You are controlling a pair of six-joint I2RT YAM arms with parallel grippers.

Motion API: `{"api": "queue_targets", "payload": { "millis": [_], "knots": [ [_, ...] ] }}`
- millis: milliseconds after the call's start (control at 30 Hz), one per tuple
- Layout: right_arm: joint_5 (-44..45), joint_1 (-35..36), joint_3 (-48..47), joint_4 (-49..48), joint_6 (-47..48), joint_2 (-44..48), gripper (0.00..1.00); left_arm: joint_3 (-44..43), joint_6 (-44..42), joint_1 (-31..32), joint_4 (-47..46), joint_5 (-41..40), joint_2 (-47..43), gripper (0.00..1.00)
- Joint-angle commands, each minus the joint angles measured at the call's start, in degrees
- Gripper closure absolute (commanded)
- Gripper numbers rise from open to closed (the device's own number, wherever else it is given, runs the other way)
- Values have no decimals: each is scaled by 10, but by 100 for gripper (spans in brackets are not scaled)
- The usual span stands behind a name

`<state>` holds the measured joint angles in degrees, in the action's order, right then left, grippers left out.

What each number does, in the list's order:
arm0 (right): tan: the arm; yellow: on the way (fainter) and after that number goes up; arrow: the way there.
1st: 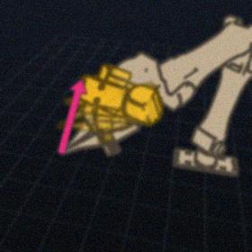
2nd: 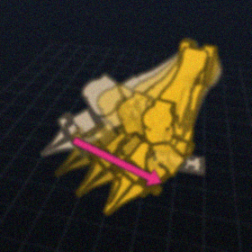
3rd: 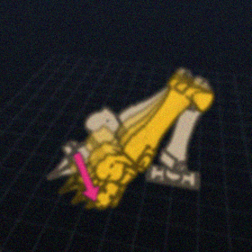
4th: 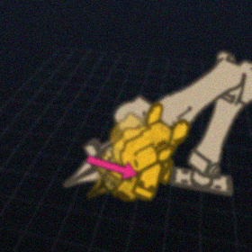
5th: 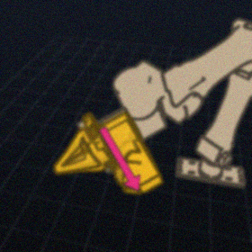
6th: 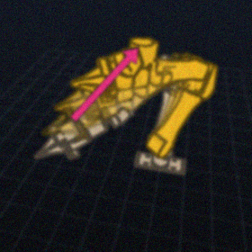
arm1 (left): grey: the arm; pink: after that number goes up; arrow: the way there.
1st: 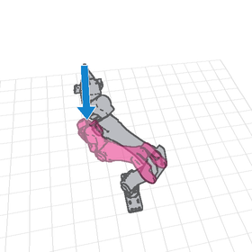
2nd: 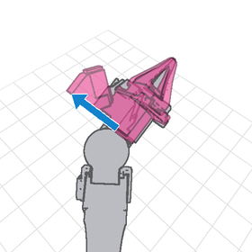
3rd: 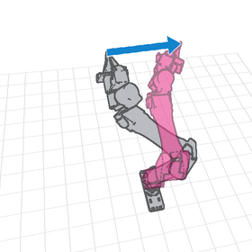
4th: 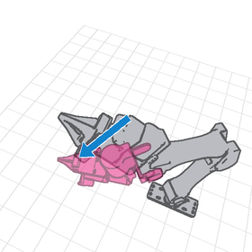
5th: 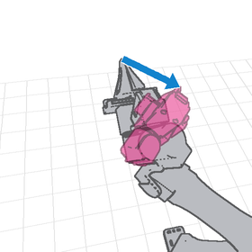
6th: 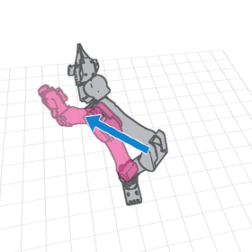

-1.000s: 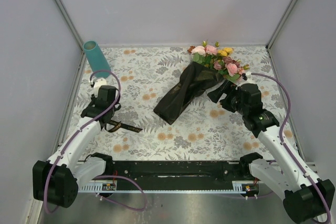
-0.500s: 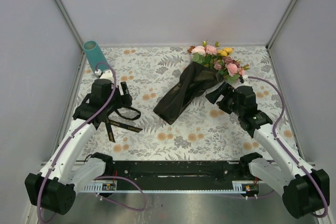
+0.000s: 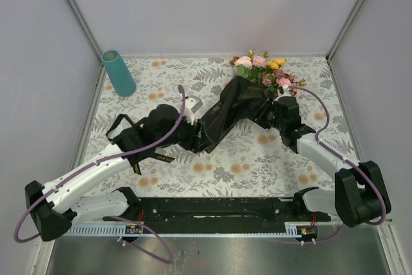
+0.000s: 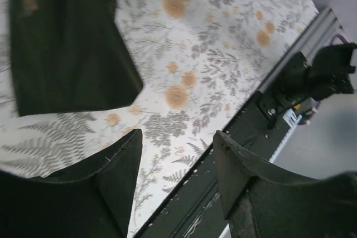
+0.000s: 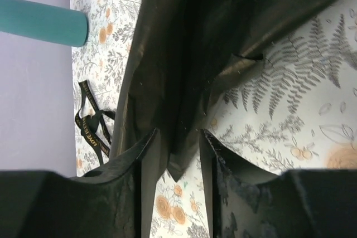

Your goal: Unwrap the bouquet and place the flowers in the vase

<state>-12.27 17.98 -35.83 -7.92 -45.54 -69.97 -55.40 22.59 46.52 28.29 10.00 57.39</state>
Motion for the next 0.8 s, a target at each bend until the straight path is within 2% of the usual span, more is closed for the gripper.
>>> {"api": "queue_targets", "payload": {
  "millis": [0,233,367,567,767],
  "knots": [
    [-19,-2,-59,-84,-4,-49,60,-7,25,54,-90,31,47,44],
    [-22,-10,-121,-113,-14,-141,66,-16,25,73,-105,-29,128,53],
    [-42,-18,-143,-121,-19,-193,69,-26,19,74,-96,-94,152,55],
    [-69,-29,-137,-140,-19,-242,72,-75,-5,69,-7,-273,193,61],
    [-65,-37,-106,-153,-12,-254,73,-99,11,12,40,-304,227,62]
  ]
}}
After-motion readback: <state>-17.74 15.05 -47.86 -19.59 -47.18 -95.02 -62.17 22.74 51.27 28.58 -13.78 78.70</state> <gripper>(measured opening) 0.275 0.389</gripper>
